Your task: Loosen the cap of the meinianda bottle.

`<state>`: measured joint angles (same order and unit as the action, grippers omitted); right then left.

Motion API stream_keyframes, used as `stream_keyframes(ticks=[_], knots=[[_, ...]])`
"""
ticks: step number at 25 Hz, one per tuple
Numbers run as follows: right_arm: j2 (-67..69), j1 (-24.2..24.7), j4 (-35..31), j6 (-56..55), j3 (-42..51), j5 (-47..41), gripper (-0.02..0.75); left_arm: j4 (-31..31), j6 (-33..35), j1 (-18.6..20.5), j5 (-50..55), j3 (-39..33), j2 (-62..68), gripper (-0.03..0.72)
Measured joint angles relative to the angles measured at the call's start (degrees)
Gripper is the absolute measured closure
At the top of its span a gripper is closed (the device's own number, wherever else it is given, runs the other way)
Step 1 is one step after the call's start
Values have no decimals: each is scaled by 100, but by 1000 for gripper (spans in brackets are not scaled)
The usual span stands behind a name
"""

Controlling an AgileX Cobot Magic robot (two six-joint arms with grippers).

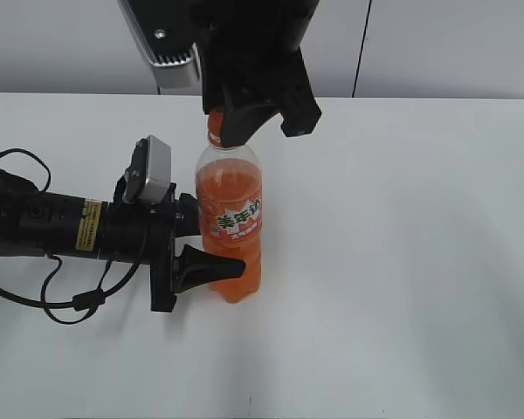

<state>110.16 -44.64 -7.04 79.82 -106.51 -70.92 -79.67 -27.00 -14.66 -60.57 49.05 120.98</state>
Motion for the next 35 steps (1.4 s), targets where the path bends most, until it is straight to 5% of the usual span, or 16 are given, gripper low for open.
stream_keyframes(ticks=[26,35], knots=[[-576,0,-418,621,0,52,464,16,-20,0,6,0,0,277],[-865,0,-435,-2379,0,57,464,16,-20,0,6,0,0,277]])
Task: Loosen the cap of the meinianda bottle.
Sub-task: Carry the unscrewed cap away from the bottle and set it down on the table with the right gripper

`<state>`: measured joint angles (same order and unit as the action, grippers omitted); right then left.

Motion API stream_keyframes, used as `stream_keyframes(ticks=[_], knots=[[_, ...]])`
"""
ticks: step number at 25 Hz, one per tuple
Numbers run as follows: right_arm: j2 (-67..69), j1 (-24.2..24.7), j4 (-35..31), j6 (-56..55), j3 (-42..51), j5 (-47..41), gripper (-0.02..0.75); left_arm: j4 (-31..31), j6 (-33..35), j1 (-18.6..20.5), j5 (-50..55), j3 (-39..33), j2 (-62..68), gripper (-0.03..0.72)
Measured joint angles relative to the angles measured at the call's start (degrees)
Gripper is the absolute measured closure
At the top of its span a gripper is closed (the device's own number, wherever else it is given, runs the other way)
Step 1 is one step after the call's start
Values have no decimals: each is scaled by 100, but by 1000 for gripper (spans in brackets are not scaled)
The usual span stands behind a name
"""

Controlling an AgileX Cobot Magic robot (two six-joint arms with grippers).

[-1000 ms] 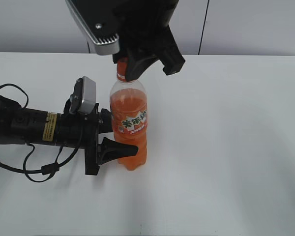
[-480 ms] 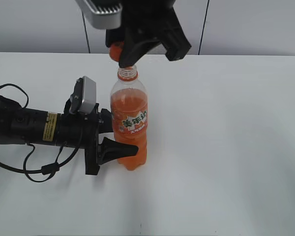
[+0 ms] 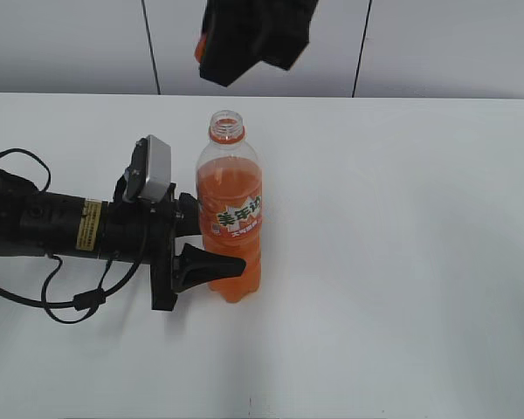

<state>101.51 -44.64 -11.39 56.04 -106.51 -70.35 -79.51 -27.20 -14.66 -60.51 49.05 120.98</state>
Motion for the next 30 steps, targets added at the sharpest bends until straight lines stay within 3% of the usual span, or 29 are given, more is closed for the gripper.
stream_keyframes(ticks=[11,14,20,30], knots=[[-42,0,595,-4839,0,0,464,2,0,0,4,0,0,277],[-42,0,943,-5568,0,0,464,7,0,0,4,0,0,277],[-42,222,1174,-6062,0,-5,464,9,0,0,6,0,0,277],[-42,1425,1139,-6140,75,1,464,13,-2,0,11,0,0,277]])
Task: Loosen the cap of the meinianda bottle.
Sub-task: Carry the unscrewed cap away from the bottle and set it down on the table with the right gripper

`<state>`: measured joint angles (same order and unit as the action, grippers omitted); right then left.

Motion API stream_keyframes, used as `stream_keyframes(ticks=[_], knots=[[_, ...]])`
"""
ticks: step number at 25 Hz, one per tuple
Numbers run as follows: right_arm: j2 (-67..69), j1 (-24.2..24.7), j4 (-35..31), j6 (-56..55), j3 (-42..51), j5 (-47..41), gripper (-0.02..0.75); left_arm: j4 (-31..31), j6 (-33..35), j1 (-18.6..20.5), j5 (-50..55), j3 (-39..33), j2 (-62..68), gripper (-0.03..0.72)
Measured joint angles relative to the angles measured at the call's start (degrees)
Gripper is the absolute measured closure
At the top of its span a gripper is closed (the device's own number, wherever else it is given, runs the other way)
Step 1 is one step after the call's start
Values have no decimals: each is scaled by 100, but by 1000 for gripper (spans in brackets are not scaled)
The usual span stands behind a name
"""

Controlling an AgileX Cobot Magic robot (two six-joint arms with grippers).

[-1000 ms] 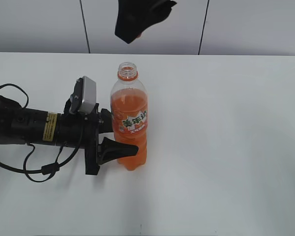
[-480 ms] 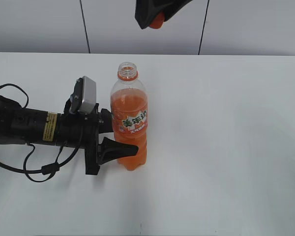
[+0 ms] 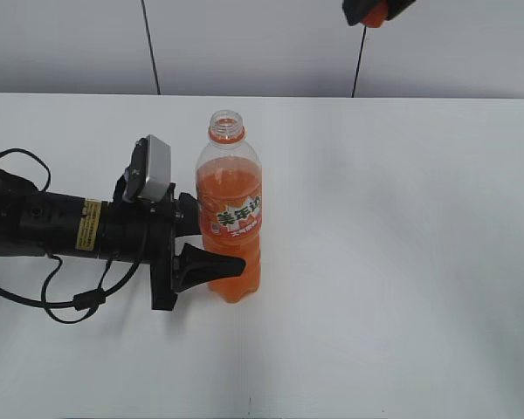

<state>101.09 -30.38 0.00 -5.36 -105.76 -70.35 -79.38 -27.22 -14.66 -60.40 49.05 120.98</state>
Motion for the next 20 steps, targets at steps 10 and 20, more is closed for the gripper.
stream_keyframes(ticks=[10,20], knots=[[-6,890,0,0,715,0,464,0,0,0,0,0,0,277],[-6,1037,-162,-238,2442,1033,464,0,0,0,0,0,0,277]])
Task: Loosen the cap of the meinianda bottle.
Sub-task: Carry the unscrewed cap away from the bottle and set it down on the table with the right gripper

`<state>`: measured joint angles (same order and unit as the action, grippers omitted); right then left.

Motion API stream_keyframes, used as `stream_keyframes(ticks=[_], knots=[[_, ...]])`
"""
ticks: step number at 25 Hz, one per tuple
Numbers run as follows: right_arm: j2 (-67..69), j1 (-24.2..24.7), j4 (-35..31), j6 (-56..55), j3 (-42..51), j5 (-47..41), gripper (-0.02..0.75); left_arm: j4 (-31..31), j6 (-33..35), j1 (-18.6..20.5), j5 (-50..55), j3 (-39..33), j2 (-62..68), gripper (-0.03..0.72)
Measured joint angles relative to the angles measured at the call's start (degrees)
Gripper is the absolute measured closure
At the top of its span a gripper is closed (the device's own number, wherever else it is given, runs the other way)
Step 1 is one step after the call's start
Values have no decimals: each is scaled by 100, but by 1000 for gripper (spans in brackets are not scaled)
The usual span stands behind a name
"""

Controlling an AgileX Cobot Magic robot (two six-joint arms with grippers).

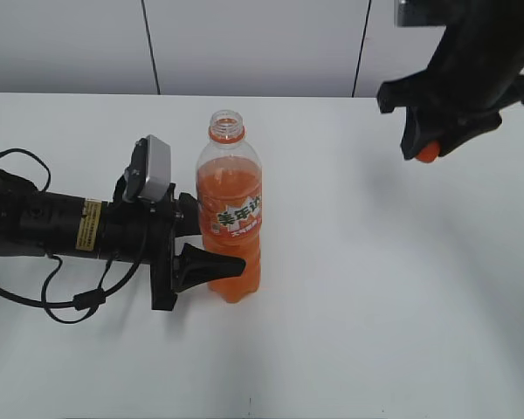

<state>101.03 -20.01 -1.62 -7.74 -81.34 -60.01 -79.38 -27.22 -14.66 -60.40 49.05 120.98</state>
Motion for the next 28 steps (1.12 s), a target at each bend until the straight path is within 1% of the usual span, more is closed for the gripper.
stream_keyframes(ticks=[6,13,16,23,28], knots=[[0,0,-98,-307,1310,1251,464,0,0,0,-5,0,0,277],[1,6,-105,-461,2373,2393,465,0,0,0,-5,0,0,278],[81,6,-105,-533,2530,2629,465,0,0,0,-5,0,0,278],[442,6,-105,-582,2542,3115,465,2,0,0,-5,0,0,278],[663,6,-105,-593,2542,3297,465,2,0,0,-5,0,0,278]])
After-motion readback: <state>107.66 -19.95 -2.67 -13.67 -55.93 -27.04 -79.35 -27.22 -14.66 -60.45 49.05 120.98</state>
